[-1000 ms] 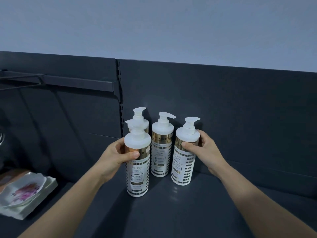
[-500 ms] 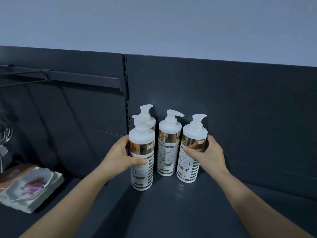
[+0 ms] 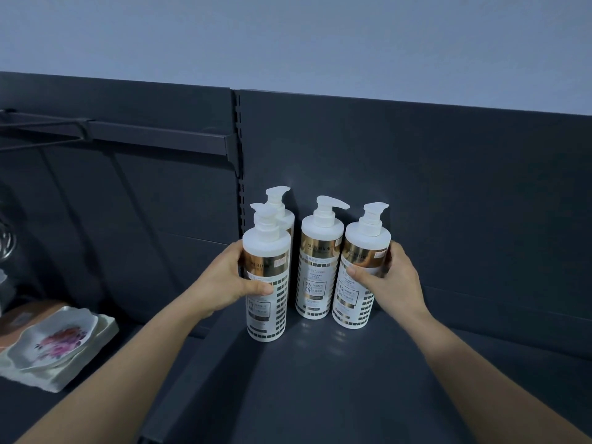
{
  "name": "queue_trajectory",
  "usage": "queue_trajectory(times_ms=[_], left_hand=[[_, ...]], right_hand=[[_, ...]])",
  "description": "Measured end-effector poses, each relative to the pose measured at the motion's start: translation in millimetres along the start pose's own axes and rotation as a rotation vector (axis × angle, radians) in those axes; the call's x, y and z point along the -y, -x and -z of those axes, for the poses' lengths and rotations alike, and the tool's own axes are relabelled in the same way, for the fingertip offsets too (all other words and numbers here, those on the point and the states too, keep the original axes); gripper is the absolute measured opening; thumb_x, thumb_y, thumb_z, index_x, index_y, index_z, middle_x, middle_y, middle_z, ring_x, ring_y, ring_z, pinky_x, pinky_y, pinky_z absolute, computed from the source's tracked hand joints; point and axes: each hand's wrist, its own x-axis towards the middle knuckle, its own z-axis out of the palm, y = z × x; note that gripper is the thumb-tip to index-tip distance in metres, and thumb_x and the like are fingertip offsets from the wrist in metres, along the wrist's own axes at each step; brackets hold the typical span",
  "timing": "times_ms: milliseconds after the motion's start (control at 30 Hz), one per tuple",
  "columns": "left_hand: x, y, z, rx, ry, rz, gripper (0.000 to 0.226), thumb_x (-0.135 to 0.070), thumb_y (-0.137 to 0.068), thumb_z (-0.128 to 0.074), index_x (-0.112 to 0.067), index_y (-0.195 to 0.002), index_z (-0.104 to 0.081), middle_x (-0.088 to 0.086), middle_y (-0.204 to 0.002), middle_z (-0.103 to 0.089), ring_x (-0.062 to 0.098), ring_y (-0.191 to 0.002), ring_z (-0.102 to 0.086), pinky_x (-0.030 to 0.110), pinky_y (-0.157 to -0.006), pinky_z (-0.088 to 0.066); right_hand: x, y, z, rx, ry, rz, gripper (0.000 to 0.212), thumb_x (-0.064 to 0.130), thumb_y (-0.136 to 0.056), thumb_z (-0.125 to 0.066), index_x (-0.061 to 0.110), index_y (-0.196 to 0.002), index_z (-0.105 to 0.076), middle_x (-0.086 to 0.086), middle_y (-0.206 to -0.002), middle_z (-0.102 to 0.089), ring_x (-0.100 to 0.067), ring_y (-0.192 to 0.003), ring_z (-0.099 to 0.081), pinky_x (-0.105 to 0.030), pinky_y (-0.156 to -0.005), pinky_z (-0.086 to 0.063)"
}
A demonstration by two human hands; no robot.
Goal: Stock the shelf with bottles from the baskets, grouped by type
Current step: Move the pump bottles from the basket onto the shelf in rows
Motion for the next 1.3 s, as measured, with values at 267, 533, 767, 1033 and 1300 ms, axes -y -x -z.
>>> queue_trajectory(times_ms=[267, 533, 767, 1033, 1300], left_hand=[[-3, 30, 2, -0.085, -0.324, -0.021, 0.076, -0.029, -0.071, -0.083, -0.026, -0.136, -0.045, -0.009, -0.128, -0.054, 0.008, -0.120, -0.051, 0.031, -0.101, -0.043], [10, 118, 14, -0.217, -0.834, 0.108, 0.074, -0.041, -0.087, -0.065, -0.012, -0.147, -0.034, 0.003, -0.144, -0.039, 0.022, -0.131, -0.039, 0.036, -0.106, -0.039], [29, 237, 18, -0.244, -1.056, 0.356, 0.064, -0.046, -0.086, -0.063, -0.016, -0.138, -0.042, 0.002, -0.136, -0.047, 0.024, -0.125, -0.046, 0.036, -0.097, -0.042], [62, 361, 17, -0.234, -1.098, 0.656, 0.067, -0.046, -0.087, -0.062, -0.020, -0.143, -0.037, 0.001, -0.141, -0.045, 0.023, -0.129, -0.043, 0.037, -0.102, -0.041], [113, 433, 13, -0.186, -1.009, 0.909, 0.056, -0.043, -0.087, -0.060, -0.019, -0.135, -0.044, 0.003, -0.131, -0.052, 0.024, -0.122, -0.048, 0.038, -0.095, -0.045]], right_hand=[[19, 40, -8, -0.341, 0.160, 0.276, 0.085, 0.039, -0.079, -0.078, 0.008, -0.146, -0.036, -0.013, -0.144, -0.041, -0.027, -0.133, -0.039, -0.041, -0.108, -0.034], [40, 89, -20, -0.055, 0.261, 0.598, 0.061, 0.032, -0.081, -0.068, 0.011, -0.136, -0.052, -0.005, -0.135, -0.056, -0.025, -0.124, -0.048, -0.040, -0.106, -0.038], [60, 167, -48, 0.365, 0.312, 0.746, 0.057, 0.032, -0.087, -0.067, 0.014, -0.138, -0.051, 0.000, -0.140, -0.053, -0.023, -0.130, -0.045, -0.041, -0.109, -0.038], [81, 260, -100, 0.708, 0.338, 0.880, 0.060, 0.038, -0.092, -0.060, 0.022, -0.146, -0.037, 0.007, -0.148, -0.041, -0.017, -0.137, -0.034, -0.031, -0.111, -0.029], [79, 321, -167, 0.980, 0.440, 0.869, 0.058, 0.041, -0.092, -0.058, 0.022, -0.142, -0.040, 0.004, -0.143, -0.045, -0.020, -0.132, -0.038, -0.033, -0.108, -0.034]])
